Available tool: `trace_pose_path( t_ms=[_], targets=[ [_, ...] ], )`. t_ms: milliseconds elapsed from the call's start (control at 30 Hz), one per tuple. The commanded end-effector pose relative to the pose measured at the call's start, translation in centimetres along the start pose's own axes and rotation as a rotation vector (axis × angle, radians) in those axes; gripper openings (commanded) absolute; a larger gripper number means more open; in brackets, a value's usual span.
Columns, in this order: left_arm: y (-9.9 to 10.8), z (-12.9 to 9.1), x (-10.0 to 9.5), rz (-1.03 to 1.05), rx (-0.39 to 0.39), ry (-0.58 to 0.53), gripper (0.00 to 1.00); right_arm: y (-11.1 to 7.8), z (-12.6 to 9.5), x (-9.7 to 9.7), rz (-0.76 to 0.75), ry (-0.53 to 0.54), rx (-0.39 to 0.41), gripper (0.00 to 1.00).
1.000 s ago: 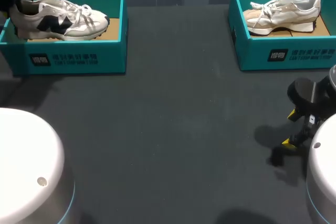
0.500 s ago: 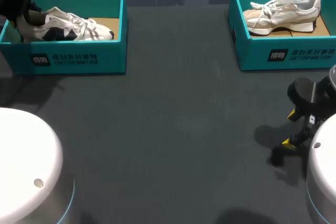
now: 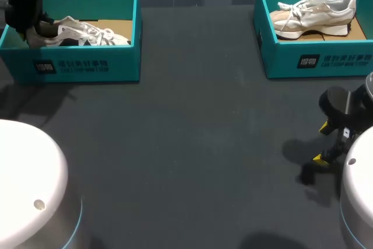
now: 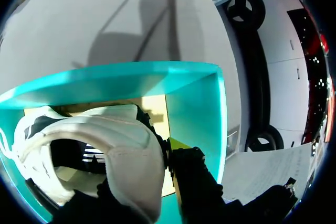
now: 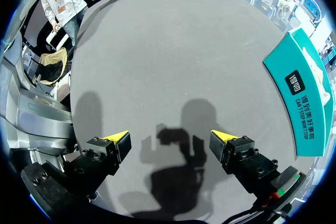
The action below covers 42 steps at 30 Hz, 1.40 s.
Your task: Take the shoe out of the shoebox, open the shoe tongue, remove and reinsert the insole, then place the shoe into the shoebox
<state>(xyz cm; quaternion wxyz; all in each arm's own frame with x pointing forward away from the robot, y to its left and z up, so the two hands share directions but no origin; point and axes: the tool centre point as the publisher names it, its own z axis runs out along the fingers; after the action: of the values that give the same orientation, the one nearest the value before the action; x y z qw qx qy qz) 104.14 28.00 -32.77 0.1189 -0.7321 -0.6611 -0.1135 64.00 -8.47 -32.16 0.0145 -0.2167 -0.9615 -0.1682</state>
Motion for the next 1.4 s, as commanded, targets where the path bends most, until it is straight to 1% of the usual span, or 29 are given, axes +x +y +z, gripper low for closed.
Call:
trace_pose_path(
  t_ms=[33, 333, 500, 667, 700, 767, 800, 867, 933, 1033, 1200, 1233, 1333, 1400],
  targets=[
    [0.5, 0.7, -0.4, 0.001, 0.011, 0.003, 0.00, -0.1, 0.0, 0.1, -0.001, -0.002, 0.000, 1.00],
    [0.6, 2.7, -1.2, -0.007, 0.002, 0.005, 0.00, -0.1, 0.0, 0.1, -0.001, -0.002, 0.000, 1.00],
    [0.5, 3.4, -1.3, -0.006, -0.011, -0.016, 0.00, -0.1, 0.0, 0.1, -0.001, -0.002, 0.000, 1.00],
    [0.5, 4.1, -1.1, -0.013, -0.003, -0.025, 0.00, -0.1, 0.0, 0.1, -0.001, -0.002, 0.000, 1.00],
    [0.5, 4.2, -1.1, -0.014, 0.000, -0.028, 0.02, -0.1, 0.0, 0.1, -0.001, -0.002, 0.000, 1.00],
    [0.5, 4.4, -1.0, -0.015, 0.001, -0.029, 0.13, -0.1, 0.0, 0.1, -0.001, -0.002, 0.000, 1.00],
    [0.4, 4.6, -1.0, -0.015, 0.002, -0.030, 0.20, -0.1, 0.0, 0.1, -0.001, -0.002, 0.000, 1.00],
    [0.3, 4.7, -1.0, -0.015, 0.003, -0.032, 0.28, -0.1, 0.0, 0.1, -0.001, -0.002, 0.000, 1.00],
    [0.3, 4.8, -1.0, -0.015, 0.003, -0.032, 0.32, -0.1, 0.0, 0.1, -0.001, -0.002, 0.000, 1.00],
    [0.3, 4.7, -0.8, -0.022, 0.002, -0.044, 0.41, -0.1, 0.0, 0.1, -0.001, -0.002, 0.000, 1.00],
    [0.3, 3.8, -0.4, -0.039, -0.004, -0.068, 0.49, -0.1, 0.0, 0.1, -0.001, -0.002, 0.000, 1.00],
    [0.3, 3.5, -0.4, -0.042, -0.007, -0.074, 0.56, -0.1, 0.0, 0.1, -0.001, -0.002, 0.000, 1.00],
    [0.2, 2.5, -0.3, -0.050, -0.016, -0.096, 0.83, -0.1, 0.0, 0.1, -0.001, -0.002, 0.000, 1.00],
    [0.2, 1.8, -0.3, -0.058, -0.023, -0.110, 0.97, -0.1, 0.0, 0.1, -0.001, -0.002, 0.000, 1.00]
  ],
)
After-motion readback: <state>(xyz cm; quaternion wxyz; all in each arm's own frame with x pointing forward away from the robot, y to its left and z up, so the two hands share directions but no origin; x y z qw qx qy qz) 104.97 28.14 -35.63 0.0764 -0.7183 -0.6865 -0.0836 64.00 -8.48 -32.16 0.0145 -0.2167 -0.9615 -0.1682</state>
